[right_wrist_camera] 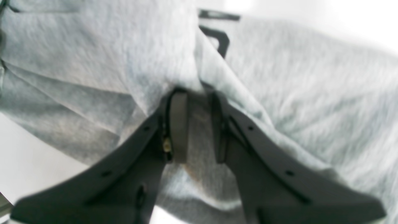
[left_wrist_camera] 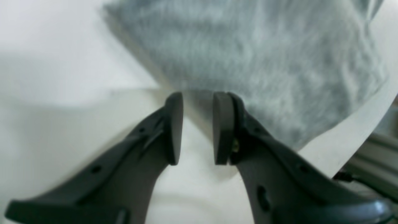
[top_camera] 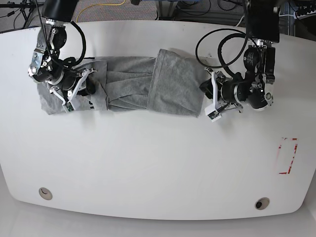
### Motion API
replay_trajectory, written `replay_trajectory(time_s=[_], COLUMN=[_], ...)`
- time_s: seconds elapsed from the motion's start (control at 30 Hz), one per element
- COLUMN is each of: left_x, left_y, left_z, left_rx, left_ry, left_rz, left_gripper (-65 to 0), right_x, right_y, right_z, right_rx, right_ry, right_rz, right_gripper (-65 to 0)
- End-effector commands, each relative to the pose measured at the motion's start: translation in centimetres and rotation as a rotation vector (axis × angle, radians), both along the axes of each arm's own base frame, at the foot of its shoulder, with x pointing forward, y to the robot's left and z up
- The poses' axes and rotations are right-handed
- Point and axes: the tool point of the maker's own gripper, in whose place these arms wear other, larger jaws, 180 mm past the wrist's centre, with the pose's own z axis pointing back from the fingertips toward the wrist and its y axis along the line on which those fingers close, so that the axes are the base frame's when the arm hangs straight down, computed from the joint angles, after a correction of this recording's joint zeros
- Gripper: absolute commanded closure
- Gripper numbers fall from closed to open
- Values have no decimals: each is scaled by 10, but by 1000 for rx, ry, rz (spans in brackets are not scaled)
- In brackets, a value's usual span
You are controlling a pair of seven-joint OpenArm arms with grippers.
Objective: Fold the T-shirt properly
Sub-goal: 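Lay the folded end down and press it with the left gripper, then release the right gripper and pull it away from the shirt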
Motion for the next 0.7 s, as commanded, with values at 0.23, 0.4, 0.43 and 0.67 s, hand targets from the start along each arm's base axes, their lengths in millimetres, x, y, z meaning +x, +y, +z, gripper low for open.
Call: replay_trajectory(time_s=[0.23,0.4,0.43,0.67], left_x=[1,-7,-8,-12], left_y=[1,-1,-1,-2], left_z=[-4,-23,-27,-46], left_rx=[16,10,8,-36], left_ry=[-39,26,40,90], left_rz=[11,12,15,53], left_gripper=[-138,-138,-138,-138], right_x=[24,34,34,40], right_y=[-1,14,14,-17], right_z=[36,60,63,93], right_rx=[-15,40,42,55], right_ry=[-126,-199,-200,-223], right_rz=[15,35,34,-53], right_gripper=[-136,-140,-141,-346])
